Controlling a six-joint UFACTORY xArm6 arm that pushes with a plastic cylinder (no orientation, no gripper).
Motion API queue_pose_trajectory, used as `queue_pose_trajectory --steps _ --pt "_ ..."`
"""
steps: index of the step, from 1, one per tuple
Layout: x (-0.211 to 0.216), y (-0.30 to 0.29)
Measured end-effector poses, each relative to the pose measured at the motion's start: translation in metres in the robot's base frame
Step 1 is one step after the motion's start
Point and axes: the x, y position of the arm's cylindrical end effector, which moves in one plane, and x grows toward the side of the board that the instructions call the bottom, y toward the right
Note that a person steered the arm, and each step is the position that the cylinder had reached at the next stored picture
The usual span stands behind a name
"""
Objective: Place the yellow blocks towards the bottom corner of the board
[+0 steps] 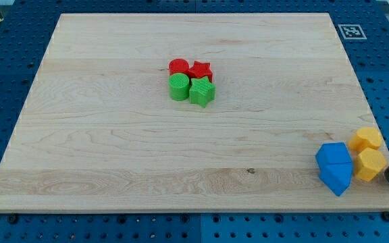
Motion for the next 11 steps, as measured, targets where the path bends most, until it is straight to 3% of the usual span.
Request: queue_pose_trajectory --steps 1,3,11 --pt "-0.014 0.010" --pt "-0.105 -0.011" --pt "-0.068 -0.032"
